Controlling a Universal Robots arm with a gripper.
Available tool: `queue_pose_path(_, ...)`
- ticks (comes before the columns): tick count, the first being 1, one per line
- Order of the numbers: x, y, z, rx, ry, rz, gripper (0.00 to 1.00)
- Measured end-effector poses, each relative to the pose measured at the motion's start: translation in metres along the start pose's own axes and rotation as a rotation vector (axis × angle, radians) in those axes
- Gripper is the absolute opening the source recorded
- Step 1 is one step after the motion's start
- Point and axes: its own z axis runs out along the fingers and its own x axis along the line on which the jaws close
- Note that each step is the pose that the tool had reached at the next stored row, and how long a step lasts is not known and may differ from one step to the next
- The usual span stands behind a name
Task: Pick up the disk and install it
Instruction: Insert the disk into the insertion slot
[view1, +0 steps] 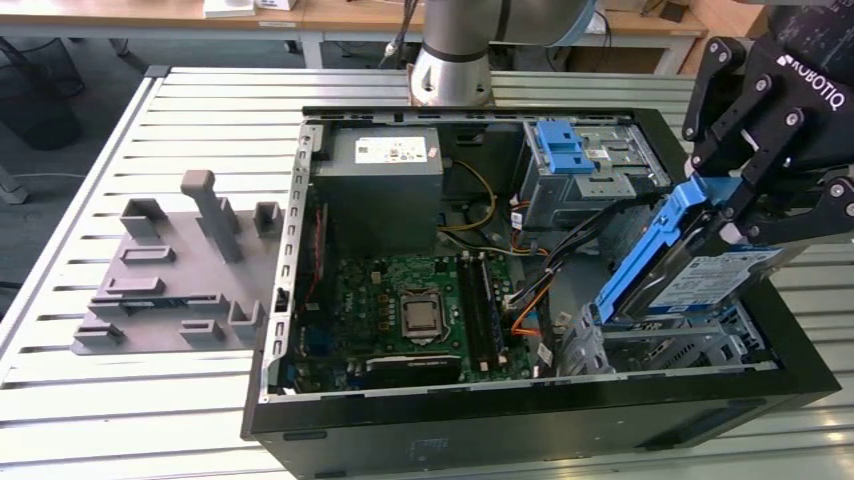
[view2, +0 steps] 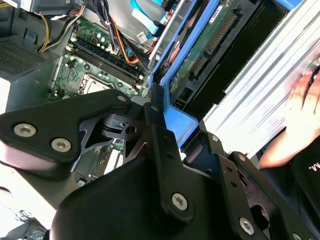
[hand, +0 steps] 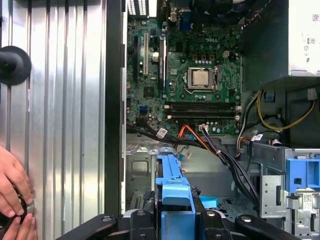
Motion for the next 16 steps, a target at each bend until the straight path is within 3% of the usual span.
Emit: queue_pose_path(16,-0.0009,-0.0003,0.0052,0.0005,-0.0004,0.012,0.36)
